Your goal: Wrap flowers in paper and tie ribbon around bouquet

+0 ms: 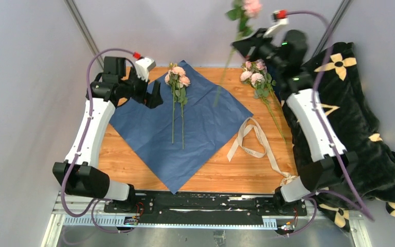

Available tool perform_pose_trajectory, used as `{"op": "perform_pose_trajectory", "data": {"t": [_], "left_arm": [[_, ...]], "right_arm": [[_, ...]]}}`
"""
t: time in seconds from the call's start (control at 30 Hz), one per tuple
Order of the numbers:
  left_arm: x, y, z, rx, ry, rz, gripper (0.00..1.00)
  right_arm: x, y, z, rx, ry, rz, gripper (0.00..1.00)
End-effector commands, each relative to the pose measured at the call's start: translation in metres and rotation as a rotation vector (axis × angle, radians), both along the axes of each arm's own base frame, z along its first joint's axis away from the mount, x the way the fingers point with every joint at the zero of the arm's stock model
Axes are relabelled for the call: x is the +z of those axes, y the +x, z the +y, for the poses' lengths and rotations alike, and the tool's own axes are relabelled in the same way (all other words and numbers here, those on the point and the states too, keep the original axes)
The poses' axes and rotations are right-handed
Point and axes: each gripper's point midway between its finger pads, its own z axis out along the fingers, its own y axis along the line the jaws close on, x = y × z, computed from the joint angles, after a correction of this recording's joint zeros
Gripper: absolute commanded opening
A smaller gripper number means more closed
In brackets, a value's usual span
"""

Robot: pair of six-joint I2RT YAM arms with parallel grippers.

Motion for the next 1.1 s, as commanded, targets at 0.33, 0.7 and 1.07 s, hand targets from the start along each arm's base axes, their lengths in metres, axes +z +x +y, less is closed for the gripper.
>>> {"op": "perform_pose_trajectory", "data": {"t": [0.33,0.7,1.07], "left_arm": [[0.085,-0.011,-0.111,-0.257,-0.285,-0.032,0.92],[0.077,0.004,-0.098,-0.059,-0.364,-0.061,0.0],[-0.122,0.062,-0.064,0.416,-0.233,0.379,0.0]], "right_arm": [[-0.013,-0.075,0.209,0.432,0.249,0.072,0.0],[-0.063,-0.062,0.219,0.429,0.058,0.214,0.35],[-0.205,0.001,0.088,0.044,-0.35,0.474,0.9]]}}
